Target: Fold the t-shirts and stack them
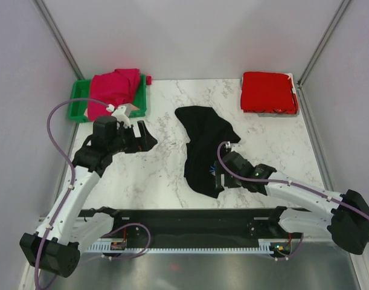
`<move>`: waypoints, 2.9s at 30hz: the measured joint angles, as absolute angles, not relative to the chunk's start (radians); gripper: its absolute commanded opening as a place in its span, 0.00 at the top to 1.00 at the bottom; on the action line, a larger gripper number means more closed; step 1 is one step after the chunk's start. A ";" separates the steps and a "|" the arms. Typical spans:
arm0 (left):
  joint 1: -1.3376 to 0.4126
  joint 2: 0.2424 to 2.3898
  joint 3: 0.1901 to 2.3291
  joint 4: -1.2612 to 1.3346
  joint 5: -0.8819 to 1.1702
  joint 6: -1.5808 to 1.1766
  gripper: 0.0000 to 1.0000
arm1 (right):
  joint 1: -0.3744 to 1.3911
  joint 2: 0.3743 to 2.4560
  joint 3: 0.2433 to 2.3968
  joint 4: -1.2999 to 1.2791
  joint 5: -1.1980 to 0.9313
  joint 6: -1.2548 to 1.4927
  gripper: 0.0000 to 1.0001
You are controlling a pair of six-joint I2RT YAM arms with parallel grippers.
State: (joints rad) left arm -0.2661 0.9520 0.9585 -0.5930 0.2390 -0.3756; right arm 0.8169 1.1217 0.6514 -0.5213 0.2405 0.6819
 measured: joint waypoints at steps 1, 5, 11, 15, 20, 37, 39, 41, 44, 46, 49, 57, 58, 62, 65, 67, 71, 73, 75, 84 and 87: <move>-0.266 0.951 0.955 -0.590 0.237 -0.377 0.02 | 0.841 1.112 0.628 -0.506 0.226 0.707 0.14; -0.268 0.942 0.939 -0.575 0.236 -0.385 0.02 | 0.904 1.143 0.552 -0.398 0.170 0.767 0.15; -0.271 0.903 0.916 -0.569 0.237 -0.392 0.02 | 0.913 1.265 0.553 -0.274 0.138 0.778 0.41; -0.271 0.857 0.892 -0.571 0.236 -0.392 0.02 | 0.913 1.311 0.568 -0.247 0.130 0.761 1.00; -0.271 0.837 0.885 -0.574 0.236 -0.392 0.03 | 0.913 1.323 0.695 -0.377 0.139 0.739 1.00; -0.328 0.900 0.926 -0.568 0.237 -0.431 0.05 | 0.920 0.838 1.591 -0.732 0.907 0.604 1.00; -0.371 0.922 0.893 -0.555 0.234 -0.448 0.06 | 0.920 0.864 1.526 -0.799 0.930 0.622 1.00; -0.419 0.944 0.849 -0.538 0.228 -0.471 0.07 | 0.921 0.897 1.477 -0.857 0.944 0.636 1.00; -0.482 0.976 0.779 -0.497 0.218 -0.511 0.12 | 0.921 0.929 1.427 -0.913 0.949 0.652 1.00; -0.527 1.011 0.729 -0.454 0.210 -0.545 0.14 | 0.921 0.923 1.412 -0.937 0.960 0.661 1.00; -0.595 1.076 0.679 -0.399 0.202 -0.592 0.14 | 0.921 0.893 1.408 -0.953 0.977 0.667 1.00; -0.727 1.199 0.657 -0.285 0.156 -0.675 0.17 | 0.921 0.875 1.405 -0.959 1.003 0.669 1.00; -0.731 1.208 0.657 -0.275 0.152 -0.682 0.17 | 0.921 0.882 1.405 -0.959 1.002 0.669 1.00; -0.760 1.223 0.665 -0.268 0.112 -0.718 0.16 | 0.921 0.914 1.380 -0.936 0.953 0.670 1.00; -0.778 1.181 0.717 -0.329 0.035 -0.730 0.15 | 0.921 0.941 1.292 -0.868 0.829 0.682 1.00; -0.781 1.089 0.766 -0.398 -0.058 -0.736 0.11 | 0.921 0.984 1.235 -0.799 0.726 0.696 1.00; -0.776 0.797 0.848 -0.494 -0.239 -0.741 0.09 | 0.941 1.141 1.201 -0.622 0.559 0.725 1.00; -0.775 0.670 0.874 -0.535 -0.305 -0.744 0.09 | 0.984 1.229 1.224 -0.555 0.516 0.726 0.66; -0.775 0.574 0.892 -0.583 -0.359 -0.752 0.09 | 1.051 1.341 1.289 -0.508 0.484 0.722 0.02; -0.773 0.545 0.748 -0.775 -0.401 -0.820 0.11 | 1.141 1.578 1.452 -0.599 0.525 0.705 0.02; -0.772 0.603 0.675 -0.759 -0.361 -0.849 0.13 | 1.006 1.438 1.361 -0.625 0.527 0.701 0.02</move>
